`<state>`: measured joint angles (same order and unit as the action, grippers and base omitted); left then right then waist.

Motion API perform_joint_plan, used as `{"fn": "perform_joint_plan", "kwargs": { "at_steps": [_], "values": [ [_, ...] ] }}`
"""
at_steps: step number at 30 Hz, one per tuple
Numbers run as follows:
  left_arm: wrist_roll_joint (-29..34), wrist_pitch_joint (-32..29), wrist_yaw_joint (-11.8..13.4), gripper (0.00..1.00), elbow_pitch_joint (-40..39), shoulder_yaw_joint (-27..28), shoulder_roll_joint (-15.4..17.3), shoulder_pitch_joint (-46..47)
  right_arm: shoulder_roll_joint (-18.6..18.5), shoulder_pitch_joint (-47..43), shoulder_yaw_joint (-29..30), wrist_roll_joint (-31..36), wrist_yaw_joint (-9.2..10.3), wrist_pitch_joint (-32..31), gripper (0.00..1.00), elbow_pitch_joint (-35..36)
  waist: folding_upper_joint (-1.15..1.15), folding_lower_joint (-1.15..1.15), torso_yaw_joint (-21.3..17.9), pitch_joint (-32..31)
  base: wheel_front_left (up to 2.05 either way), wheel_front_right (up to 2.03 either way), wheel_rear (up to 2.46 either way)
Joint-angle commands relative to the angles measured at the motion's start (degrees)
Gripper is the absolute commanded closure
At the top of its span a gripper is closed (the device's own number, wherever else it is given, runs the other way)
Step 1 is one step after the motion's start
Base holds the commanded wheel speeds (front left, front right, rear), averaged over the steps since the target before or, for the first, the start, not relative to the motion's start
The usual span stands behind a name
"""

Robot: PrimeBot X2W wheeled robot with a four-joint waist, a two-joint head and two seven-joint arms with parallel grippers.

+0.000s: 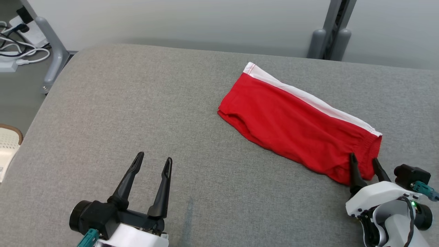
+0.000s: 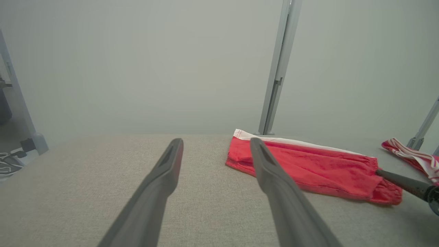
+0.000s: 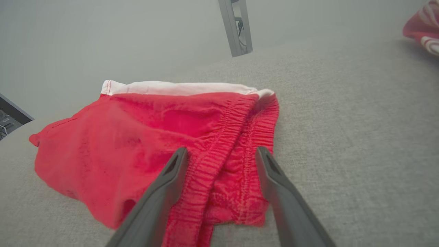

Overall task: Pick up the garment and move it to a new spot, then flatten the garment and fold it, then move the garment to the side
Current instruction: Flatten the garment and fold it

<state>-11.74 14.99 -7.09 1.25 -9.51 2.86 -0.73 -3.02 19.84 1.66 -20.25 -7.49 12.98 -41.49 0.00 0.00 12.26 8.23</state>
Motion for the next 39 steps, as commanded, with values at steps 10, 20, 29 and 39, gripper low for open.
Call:
{"fn": "perform_joint_plan", "kwargs": {
  "at_steps": [10, 20, 29, 39],
  "values": [
    [-0.6, 0.2, -0.2, 0.0, 0.1, -0.2, 0.1, 1.5, -0.1, 3.2, 3.9, -1.6, 0.0, 1.5, 0.0, -8.1, 0.0, 0.0, 0.7, 1.2, 0.0, 0.0, 0.0],
    [-0.5, 0.2, -0.2, 0.0, 0.8, -0.9, 0.2, 3.0, 0.7, 5.5, -5.2, -13.8, -0.16, -0.1, 0.0, -12.7, 0.0, 0.0, 2.2, 1.8, 0.0, 0.0, 0.0],
    [0.0, 0.2, -0.2, 0.0, 0.7, -0.6, 0.1, 2.3, 0.7, 7.6, -8.9, -20.7, -0.2, 0.7, 1.0, -13.9, 0.0, 0.0, 3.4, 1.5, 0.0, 0.0, 0.0],
    [-0.2, 0.2, -0.2, 0.0, 0.5, 0.0, 0.1, 2.2, 0.0, 5.8, -11.4, -22.4, -0.06, 1.9, 1.0, -11.1, 0.0, 0.0, 1.0, 0.3, 0.0, 0.0, 0.0]
  ]
}}
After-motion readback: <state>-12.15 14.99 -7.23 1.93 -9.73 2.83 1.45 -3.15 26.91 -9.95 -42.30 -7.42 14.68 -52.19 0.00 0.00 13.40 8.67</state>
